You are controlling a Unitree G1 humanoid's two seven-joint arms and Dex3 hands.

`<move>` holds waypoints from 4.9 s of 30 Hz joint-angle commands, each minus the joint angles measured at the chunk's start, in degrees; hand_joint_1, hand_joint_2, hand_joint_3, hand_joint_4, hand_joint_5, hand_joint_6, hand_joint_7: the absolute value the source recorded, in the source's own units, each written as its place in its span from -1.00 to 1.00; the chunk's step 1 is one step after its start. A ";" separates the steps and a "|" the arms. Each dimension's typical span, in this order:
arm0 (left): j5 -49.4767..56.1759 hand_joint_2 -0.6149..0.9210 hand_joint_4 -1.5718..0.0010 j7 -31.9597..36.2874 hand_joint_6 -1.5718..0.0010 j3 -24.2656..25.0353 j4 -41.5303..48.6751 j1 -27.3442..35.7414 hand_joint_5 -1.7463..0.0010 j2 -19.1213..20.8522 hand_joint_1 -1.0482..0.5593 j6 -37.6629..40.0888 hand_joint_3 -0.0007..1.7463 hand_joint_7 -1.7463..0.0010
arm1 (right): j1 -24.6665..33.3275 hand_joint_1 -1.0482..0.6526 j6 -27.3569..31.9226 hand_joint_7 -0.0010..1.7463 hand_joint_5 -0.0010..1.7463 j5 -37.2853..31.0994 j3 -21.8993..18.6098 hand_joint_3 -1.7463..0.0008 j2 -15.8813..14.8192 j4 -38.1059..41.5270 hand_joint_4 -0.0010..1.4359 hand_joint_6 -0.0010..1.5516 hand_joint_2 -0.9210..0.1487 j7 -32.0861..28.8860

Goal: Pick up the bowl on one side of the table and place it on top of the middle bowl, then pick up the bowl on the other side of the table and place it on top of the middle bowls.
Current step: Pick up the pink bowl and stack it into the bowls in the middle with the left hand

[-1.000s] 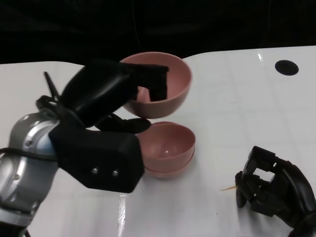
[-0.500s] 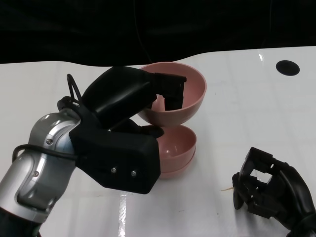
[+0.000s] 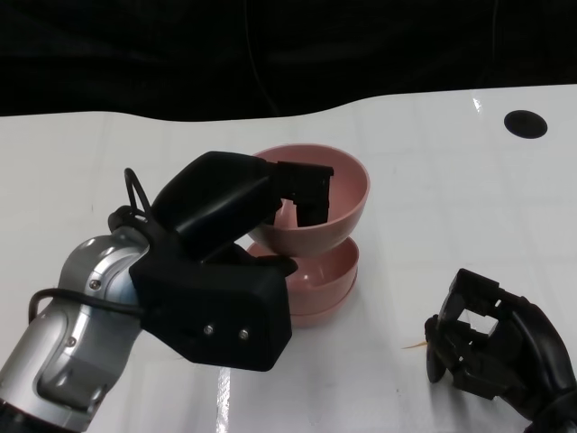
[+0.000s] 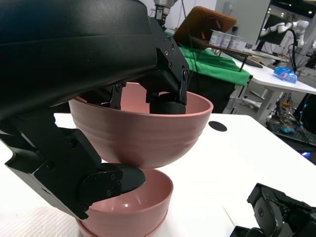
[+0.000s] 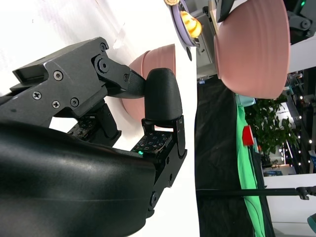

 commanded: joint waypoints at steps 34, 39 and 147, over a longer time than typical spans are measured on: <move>4.40 0.57 0.04 6.50 0.20 -1.47 10.67 0.27 -1.00 -1.62 0.28 -5.43 -0.01 -0.95 | 0.86 0.04 0.17 0.73 1.00 -0.66 -0.29 -0.03 -0.42 -1.55 0.23 -0.01 -0.47 -1.20; 5.01 0.64 0.07 6.46 0.27 -1.92 11.17 0.10 -1.00 -1.99 0.28 -5.27 -0.14 -1.00 | 0.71 0.04 0.15 0.74 1.00 -0.63 -0.35 -0.04 -0.27 -1.36 0.22 0.00 -0.47 -1.58; 7.31 1.00 0.56 7.71 0.28 -5.50 23.53 -0.62 1.00 -0.40 -0.77 -10.74 -0.60 1.00 | 0.94 0.06 -2.25 0.75 1.00 -1.02 -0.70 -0.04 0.81 -1.00 0.22 -0.01 -0.50 -2.47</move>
